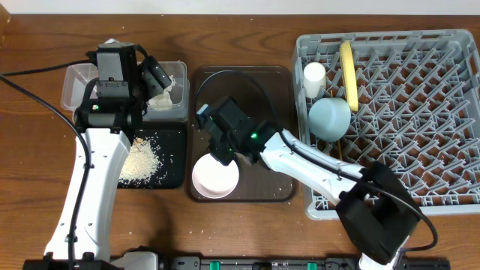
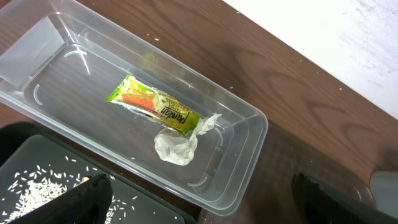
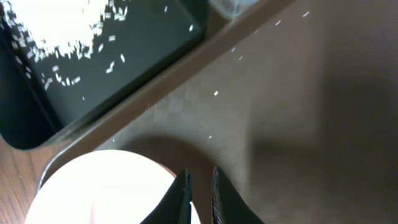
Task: Sort waste into correct bins and load items into the dishwasher rack
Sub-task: 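Lower the right gripper onto the pink-white bowl's rim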
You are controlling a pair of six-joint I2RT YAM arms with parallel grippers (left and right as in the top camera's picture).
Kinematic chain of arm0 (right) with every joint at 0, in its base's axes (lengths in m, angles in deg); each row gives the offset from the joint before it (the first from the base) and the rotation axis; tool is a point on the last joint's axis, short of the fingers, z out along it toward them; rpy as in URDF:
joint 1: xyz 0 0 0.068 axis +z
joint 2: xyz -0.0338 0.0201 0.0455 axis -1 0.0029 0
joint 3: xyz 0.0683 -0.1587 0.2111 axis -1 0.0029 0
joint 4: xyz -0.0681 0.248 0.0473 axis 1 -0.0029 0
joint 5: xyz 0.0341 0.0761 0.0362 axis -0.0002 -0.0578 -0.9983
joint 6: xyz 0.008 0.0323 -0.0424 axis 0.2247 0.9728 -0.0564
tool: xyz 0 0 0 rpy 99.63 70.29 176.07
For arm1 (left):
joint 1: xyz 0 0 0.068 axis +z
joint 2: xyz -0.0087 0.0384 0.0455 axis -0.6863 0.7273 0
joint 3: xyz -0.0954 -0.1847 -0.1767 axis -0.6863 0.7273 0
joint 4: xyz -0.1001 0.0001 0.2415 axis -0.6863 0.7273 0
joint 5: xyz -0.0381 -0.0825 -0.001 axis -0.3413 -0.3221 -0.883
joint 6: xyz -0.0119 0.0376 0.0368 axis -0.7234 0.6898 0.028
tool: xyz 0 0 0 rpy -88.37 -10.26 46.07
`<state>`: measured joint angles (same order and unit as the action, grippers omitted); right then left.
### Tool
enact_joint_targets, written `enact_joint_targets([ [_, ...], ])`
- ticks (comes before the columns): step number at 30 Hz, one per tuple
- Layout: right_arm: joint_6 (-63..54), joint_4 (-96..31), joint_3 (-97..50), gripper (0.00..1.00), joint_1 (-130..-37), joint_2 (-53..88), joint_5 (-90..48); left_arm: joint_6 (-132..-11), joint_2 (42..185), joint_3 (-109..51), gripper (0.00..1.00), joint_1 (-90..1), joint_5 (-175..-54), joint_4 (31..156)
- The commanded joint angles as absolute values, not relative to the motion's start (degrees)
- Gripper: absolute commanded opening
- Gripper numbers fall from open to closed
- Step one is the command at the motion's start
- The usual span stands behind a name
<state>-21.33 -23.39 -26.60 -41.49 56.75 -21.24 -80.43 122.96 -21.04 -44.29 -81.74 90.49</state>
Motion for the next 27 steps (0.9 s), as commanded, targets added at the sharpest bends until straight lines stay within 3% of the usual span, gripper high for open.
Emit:
enact_joint_targets([
  [1,-21.99,-24.33,-26.88,0.09,-40.66,57.58,-22.75,-80.3,123.27,-21.89,0.95,-44.01,-81.43,90.44],
  [19,-22.01,-27.02,-27.23,0.18,-39.88,53.32,-24.91,-80.3,123.27,-21.89,0.95,-44.01,-81.45,90.44],
  [27,-21.99,-34.74,-26.58,0.18,-38.52,52.66,-25.09,-80.3,123.27,-21.89,0.95,-44.01,-81.43,90.44],
])
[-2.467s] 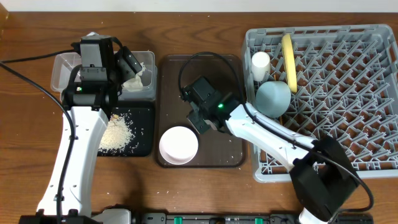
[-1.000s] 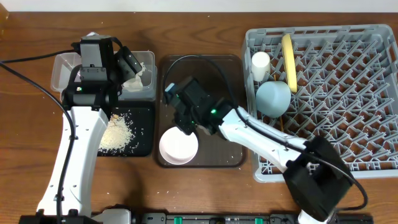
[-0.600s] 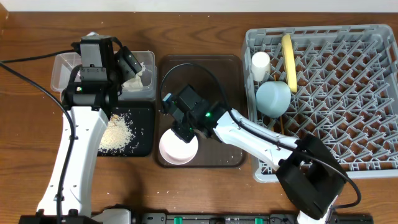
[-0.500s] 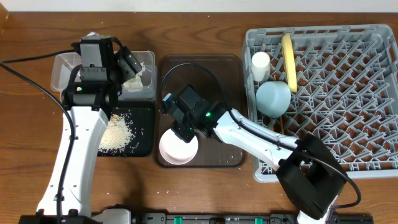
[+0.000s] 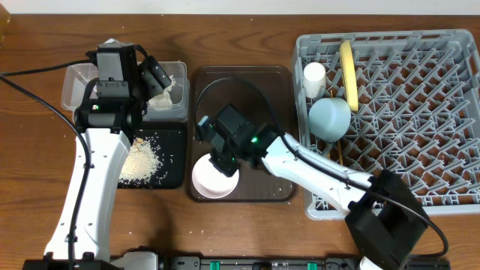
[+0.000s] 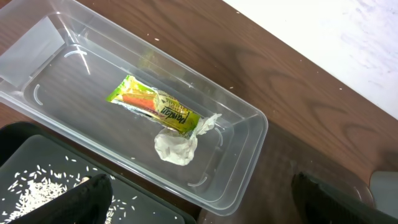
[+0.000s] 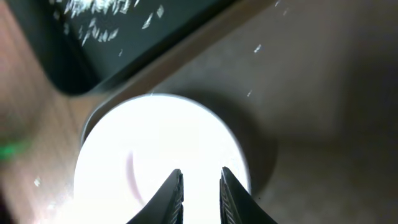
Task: Sort waste into correct bins and load items into the dishwasher rack
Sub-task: 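Lower the right gripper onto the pink-white bowl's rim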
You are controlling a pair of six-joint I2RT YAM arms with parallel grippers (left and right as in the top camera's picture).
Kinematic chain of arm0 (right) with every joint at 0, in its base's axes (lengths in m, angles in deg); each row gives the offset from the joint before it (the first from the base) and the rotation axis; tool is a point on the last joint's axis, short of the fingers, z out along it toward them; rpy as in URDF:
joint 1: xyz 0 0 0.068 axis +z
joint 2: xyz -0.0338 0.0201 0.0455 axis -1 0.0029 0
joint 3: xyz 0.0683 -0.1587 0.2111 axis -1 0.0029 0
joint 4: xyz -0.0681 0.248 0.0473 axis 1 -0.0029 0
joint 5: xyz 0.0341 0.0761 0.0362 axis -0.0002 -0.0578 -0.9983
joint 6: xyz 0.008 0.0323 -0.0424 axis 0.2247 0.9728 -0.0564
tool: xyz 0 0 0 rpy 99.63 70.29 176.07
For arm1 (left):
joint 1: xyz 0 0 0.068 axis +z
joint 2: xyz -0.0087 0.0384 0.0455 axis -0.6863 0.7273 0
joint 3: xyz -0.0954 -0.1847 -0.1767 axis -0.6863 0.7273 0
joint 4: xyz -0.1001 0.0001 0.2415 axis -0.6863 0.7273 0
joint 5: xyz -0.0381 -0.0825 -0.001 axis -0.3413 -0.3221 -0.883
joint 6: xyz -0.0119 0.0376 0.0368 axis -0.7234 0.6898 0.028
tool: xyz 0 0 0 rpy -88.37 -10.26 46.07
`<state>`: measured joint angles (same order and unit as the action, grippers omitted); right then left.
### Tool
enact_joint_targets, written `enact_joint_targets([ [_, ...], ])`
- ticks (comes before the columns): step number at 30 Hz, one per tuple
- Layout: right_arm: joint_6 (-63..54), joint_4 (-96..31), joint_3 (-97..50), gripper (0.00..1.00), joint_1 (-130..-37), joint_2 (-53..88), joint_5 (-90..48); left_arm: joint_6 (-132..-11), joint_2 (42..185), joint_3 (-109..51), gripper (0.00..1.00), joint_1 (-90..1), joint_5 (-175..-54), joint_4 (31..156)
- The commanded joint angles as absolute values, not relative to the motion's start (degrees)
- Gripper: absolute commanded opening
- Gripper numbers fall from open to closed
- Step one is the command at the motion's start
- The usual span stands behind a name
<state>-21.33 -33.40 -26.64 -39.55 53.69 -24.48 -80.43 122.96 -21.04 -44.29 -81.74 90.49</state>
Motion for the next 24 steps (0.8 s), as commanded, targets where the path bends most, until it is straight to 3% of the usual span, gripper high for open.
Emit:
enact_joint_targets([
  [1,-22.01,-35.28,-26.23,0.18,-38.52,52.68,-25.04,-80.3,123.27,-21.89,0.95,-44.01,-81.43,90.44],
  [24,-21.99,-27.26,-17.57,0.18,-38.76,54.08,-12.1,-80.3,123.27,-21.89,0.95,-44.01,-81.43,90.44],
])
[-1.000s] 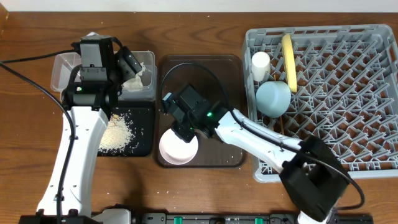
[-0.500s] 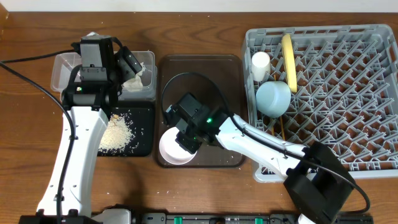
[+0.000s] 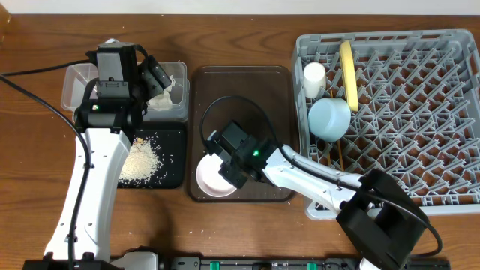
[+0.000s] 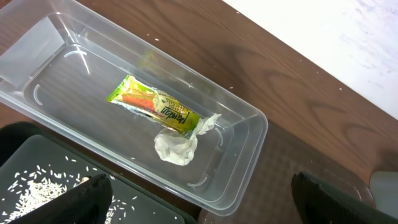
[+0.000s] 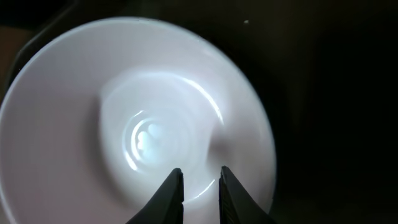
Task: Sort waste into correct bins and load items into the dishwasher rack
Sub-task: 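Lower the right gripper onto the pink-white bowl's rim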
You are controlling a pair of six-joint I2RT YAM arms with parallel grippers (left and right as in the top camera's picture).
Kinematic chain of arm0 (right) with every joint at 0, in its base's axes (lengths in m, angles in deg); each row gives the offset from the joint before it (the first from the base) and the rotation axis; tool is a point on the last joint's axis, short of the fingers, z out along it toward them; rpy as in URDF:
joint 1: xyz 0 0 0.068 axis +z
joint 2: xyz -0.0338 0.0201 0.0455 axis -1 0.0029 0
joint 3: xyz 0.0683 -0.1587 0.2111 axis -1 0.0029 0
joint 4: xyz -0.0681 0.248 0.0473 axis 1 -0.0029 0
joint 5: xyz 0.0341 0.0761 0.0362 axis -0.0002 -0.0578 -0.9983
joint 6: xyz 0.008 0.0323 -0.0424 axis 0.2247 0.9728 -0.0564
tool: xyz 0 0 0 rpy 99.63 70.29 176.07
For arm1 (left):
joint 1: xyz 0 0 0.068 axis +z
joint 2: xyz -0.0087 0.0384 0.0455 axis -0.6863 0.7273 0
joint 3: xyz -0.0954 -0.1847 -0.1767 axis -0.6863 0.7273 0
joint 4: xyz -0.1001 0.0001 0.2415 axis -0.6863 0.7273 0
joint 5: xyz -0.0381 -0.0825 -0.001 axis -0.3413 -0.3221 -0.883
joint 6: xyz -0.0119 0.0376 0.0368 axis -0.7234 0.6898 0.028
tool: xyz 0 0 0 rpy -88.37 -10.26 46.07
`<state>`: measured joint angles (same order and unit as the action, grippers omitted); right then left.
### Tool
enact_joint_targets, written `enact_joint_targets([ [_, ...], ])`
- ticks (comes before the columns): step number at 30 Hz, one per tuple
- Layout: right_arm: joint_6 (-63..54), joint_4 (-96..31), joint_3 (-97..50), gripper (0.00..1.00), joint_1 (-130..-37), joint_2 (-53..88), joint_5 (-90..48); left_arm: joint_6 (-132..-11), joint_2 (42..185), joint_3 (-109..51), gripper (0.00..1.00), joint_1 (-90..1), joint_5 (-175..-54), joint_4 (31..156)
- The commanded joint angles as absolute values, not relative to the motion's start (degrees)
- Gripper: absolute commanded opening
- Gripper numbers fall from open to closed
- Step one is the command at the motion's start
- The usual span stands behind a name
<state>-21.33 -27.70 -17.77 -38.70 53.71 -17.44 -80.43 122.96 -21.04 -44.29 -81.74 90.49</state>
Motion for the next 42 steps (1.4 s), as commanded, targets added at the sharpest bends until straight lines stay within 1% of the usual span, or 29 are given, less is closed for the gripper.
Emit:
enact_joint_targets([
  [1,-21.99,-27.07,-17.57,0.18,-38.76,54.08,-11.06,-80.3,123.27,-21.89,0.95,-44.01,-81.45,90.44],
  [9,-21.92,-25.49,-17.57,0.18,-39.33,54.08,-1.35,-80.3,123.27,-21.89,0.95,-44.01,-81.43,90.44],
  [13,-19.96,-23.59,-17.57,0.17,-40.23,54.08,0.88,-80.3,123.27,-21.89,0.95,-44.01,-81.43,90.44],
  [17,-19.78,-21.69,-17.57,0.17,-41.15,54.08,0.86,-80.3,123.27,-21.89,0.95,-44.01,-81.43,90.44],
  [21,-16.7,-20.62,-17.72,0.13,-41.56,54.06,-0.61,-80.3,123.27,-21.89,0.95,-44.01,-81.45,90.44],
  [26,-16.61,-20.88,-18.53,0.15,-41.56,53.89,-9.11,-80.3,123.27,-21.89,0.95,-44.01,-81.43,90.44],
  [32,-16.61,-21.3,-18.8,0.14,-41.56,51.81,-9.44,-80.3,123.27,-21.89,0.95,-44.01,-81.45,90.44],
  [42,-19.5,-24.81,-20.24,0.2,-41.56,42.96,-9.18,-80.3,123.27,-21.89,0.95,-44.01,-81.43,90.44],
])
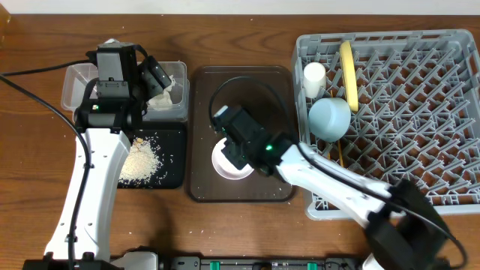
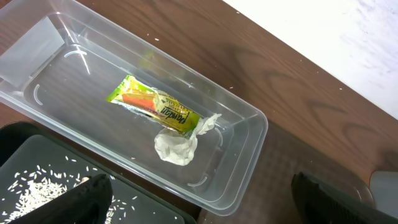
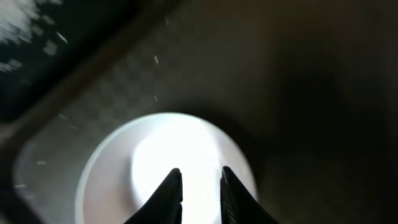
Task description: Sort waste into correct bins and load items into the dishwasher rack
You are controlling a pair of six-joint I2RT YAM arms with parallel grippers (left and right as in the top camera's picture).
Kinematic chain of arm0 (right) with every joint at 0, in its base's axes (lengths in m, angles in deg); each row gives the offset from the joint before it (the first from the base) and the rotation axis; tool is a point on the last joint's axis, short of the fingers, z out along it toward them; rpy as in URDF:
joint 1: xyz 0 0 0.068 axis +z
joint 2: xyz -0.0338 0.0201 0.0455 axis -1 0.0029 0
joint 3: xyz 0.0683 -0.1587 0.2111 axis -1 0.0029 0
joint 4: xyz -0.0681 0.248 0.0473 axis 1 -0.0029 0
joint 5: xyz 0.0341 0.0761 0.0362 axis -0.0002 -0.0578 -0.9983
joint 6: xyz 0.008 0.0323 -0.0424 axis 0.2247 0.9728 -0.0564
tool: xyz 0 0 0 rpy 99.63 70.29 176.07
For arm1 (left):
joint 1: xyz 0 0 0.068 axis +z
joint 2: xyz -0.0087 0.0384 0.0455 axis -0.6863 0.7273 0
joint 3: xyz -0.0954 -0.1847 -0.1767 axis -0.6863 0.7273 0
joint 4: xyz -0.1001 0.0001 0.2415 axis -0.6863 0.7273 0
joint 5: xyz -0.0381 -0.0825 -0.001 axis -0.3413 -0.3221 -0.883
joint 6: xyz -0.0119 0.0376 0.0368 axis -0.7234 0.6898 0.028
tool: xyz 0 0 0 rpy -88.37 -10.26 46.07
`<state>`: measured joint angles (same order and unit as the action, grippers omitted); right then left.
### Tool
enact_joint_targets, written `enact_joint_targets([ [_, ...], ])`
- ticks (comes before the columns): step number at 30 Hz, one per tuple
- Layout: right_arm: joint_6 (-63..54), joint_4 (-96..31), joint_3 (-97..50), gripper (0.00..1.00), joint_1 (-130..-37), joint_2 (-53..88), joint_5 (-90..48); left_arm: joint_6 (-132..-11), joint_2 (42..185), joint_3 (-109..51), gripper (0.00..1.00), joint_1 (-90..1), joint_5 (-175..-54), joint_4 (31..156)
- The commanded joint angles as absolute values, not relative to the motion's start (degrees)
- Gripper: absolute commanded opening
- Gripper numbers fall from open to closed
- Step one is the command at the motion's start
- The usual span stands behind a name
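A white bowl (image 1: 234,165) sits over the middle of the brown tray (image 1: 262,94). My right gripper (image 1: 235,152) is on its rim. In the right wrist view the gripper (image 3: 200,172) shows a narrow gap with the bowl (image 3: 155,155) between and beyond its fingers. My left gripper (image 2: 199,205) hangs open over the clear bin (image 2: 249,121), which holds a green wrapper (image 2: 152,107) and a crumpled tissue (image 2: 177,148). The grey dishwasher rack (image 1: 405,112) is on the right.
A black bin (image 1: 169,169) with spilled rice lies left of the tray, below the clear bin (image 1: 75,82). The rack holds a pale blue bowl (image 1: 330,118), a white cup (image 1: 314,75) and a yellow utensil (image 1: 349,75). A black cable loops over the tray.
The white bowl has moved from the tray's near left corner up and right to the tray's middle, along with my right gripper. The left arm has not moved.
My right gripper was nearly shut above the bowl's far edge, the bowl in the tray's near left corner. Then its jaws were slightly wider over the bowl, then close down over the bowl's inside. Now bowl and gripper are at the tray's middle. The left arm stayed still.
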<state>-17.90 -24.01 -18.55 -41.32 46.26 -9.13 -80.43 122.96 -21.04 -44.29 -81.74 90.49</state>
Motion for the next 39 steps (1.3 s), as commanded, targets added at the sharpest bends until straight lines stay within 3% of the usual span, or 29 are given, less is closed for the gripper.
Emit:
enact_joint_targets([
  [1,-19.98,-25.38,-20.24,0.2,-41.56,42.54,-9.2,-80.3,123.27,-21.89,0.95,-44.01,-81.43,90.44],
  [12,-20.02,-33.05,-20.19,0.21,-41.54,43.61,-9.04,-80.3,123.27,-21.89,0.95,-44.01,-81.43,90.44],
  [17,-20.09,-33.93,-20.13,0.4,-41.54,46.26,-14.79,-80.3,123.27,-21.89,0.95,-44.01,-81.43,90.44],
  [21,-21.9,-32.51,-20.13,0.46,-41.01,49.78,-22.49,-80.3,123.27,-21.89,0.95,-44.01,-81.43,90.44],
  [39,-24.11,-28.31,-20.37,0.41,-37.8,53.67,-22.9,-80.3,123.27,-21.89,0.95,-44.01,-81.43,90.44],
])
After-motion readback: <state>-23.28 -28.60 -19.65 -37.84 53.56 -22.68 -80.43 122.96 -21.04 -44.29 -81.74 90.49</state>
